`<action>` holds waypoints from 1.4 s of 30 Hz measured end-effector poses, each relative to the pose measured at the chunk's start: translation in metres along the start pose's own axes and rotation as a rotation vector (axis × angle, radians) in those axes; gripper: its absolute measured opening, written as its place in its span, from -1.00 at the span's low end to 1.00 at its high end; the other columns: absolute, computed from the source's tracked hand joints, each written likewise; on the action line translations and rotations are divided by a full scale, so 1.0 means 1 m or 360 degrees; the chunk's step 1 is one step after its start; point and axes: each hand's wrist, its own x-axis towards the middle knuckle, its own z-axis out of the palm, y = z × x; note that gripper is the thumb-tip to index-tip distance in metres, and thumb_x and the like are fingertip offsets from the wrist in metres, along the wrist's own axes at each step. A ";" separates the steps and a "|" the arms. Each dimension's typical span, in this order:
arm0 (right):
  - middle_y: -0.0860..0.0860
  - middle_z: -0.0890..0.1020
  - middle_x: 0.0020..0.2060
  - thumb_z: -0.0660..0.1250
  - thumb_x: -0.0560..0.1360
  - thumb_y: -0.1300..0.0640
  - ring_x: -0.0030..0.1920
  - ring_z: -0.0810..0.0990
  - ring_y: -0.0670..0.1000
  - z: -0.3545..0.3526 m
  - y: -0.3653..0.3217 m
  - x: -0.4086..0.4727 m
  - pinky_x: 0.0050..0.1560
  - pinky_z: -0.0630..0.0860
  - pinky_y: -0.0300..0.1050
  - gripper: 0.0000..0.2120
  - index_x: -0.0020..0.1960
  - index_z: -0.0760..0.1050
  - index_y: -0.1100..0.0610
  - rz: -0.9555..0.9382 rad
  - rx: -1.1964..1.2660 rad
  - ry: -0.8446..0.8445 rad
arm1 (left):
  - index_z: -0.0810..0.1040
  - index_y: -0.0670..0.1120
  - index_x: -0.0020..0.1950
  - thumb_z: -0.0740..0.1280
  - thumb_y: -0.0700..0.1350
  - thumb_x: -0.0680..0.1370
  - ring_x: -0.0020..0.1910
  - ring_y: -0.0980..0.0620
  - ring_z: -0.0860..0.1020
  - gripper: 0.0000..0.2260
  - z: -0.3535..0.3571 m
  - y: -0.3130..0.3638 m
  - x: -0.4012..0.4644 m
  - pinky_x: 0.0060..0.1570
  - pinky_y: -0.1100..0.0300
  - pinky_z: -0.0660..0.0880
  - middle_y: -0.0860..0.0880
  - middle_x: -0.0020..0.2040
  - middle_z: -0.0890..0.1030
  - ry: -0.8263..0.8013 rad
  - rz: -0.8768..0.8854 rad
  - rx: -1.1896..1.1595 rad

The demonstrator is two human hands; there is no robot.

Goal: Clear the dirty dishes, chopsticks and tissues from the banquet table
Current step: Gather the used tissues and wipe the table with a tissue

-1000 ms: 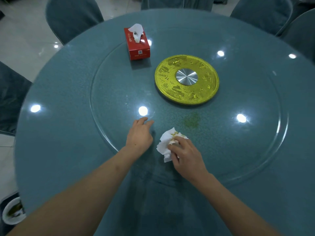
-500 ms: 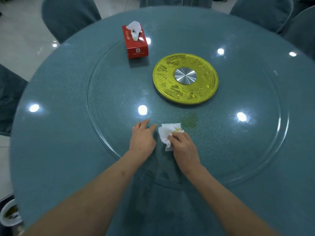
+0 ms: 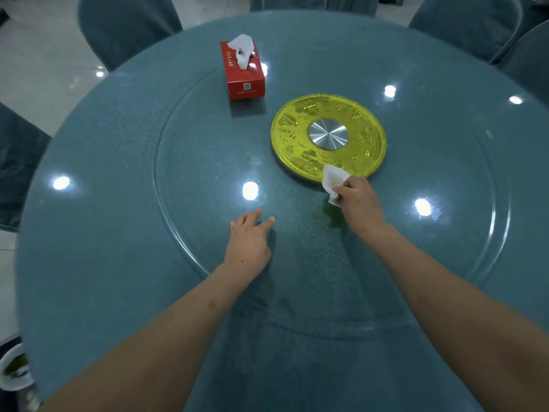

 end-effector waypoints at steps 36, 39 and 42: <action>0.21 0.56 0.37 0.19 0.56 0.46 0.47 0.44 0.21 0.021 -0.041 0.004 0.47 0.35 0.10 -0.59 0.35 0.56 0.31 0.0045 0.0202 -0.0152 | 0.20 -0.03 0.62 0.22 -0.32 0.54 0.61 -0.17 0.03 -0.34 -0.014 -0.011 0.007 0.59 -0.16 0.05 -0.09 0.66 0.06 -0.0065 0.0016 0.0126; 0.23 0.60 0.30 0.24 0.46 0.51 0.36 0.56 0.22 0.024 -0.050 -0.001 0.43 0.43 0.20 -0.54 0.30 0.60 0.30 0.0080 0.0249 -0.0043 | 0.19 -0.03 0.63 0.24 -0.31 0.53 0.63 -0.18 -0.01 -0.33 -0.013 -0.013 0.007 0.60 -0.18 0.02 -0.10 0.67 0.02 -0.0085 0.0025 0.0130; 0.23 0.68 0.18 0.24 0.39 0.48 0.19 0.68 0.23 0.031 -0.077 -0.021 0.32 0.52 0.18 -0.57 0.17 0.68 0.29 -0.0081 0.0336 0.0042 | 0.18 -0.03 0.63 0.22 -0.30 0.53 0.64 -0.19 -0.04 -0.34 -0.015 -0.017 0.010 0.58 -0.18 0.03 -0.10 0.67 0.00 -0.0113 0.0018 0.0145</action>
